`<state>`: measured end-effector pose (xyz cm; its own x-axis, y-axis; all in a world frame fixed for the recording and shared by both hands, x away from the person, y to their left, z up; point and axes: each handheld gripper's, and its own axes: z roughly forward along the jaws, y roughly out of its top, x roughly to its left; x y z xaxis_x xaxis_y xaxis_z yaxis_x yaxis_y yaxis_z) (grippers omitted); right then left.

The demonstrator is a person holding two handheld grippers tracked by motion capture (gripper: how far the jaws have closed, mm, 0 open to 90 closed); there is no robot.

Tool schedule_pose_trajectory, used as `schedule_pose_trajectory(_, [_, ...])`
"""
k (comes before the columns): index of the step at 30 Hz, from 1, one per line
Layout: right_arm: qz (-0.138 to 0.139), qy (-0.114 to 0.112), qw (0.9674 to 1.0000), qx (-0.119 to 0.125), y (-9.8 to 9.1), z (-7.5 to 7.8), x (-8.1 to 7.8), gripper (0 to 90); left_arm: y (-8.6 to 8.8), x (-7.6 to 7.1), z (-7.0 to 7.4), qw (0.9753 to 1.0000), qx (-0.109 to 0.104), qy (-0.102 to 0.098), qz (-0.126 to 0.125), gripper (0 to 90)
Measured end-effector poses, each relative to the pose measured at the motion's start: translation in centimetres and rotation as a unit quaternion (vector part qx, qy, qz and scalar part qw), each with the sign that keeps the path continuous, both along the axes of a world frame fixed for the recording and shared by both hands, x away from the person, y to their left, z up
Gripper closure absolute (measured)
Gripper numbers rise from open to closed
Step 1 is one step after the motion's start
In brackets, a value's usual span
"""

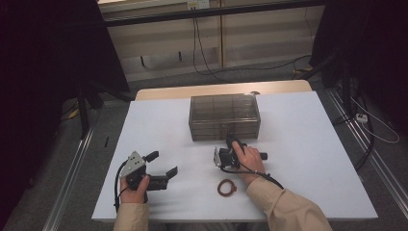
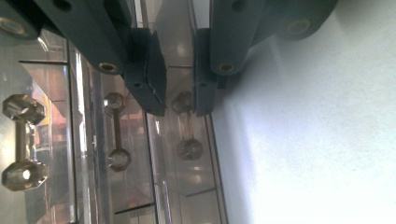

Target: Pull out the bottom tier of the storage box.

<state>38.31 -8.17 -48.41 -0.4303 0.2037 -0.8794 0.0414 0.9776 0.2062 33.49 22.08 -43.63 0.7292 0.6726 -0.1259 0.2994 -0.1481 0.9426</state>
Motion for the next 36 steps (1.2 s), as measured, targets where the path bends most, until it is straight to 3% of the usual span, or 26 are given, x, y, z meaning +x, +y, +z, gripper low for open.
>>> schedule_pose_trajectory(15, [-0.003,-0.005,1.0,-0.008,0.3,-0.2,-0.1,79.6,0.0,0.0,0.0,1.0,0.001,0.0,0.0,3.0])
schedule_pose_trajectory(28, [-0.008,0.002,1.0,0.002,0.3,0.1,-0.3,79.8,0.0,0.0,0.0,1.0,0.003,0.0,-0.002,3.0])
schedule_pose_trajectory(30, [0.005,0.003,1.0,0.005,0.3,0.3,-0.5,90.0,0.0,0.0,0.0,1.0,0.003,-0.001,-0.001,3.0])
schedule_pose_trajectory(31, [0.015,-0.005,0.9999,-0.003,0.6,0.7,-0.9,90.0,-0.1,0.0,0.0,1.0,0.003,0.001,-0.001,3.0])
schedule_pose_trajectory(33, [0.007,0.007,0.9999,0.002,0.8,1.0,-1.0,90.0,-0.1,0.0,-0.1,1.0,0.004,0.002,-0.002,3.1])
schedule_pose_trajectory(36, [0.005,0.006,1.0,-0.003,0.6,0.9,-0.8,90.0,-0.1,0.0,0.0,1.0,0.004,0.0,-0.003,3.1])
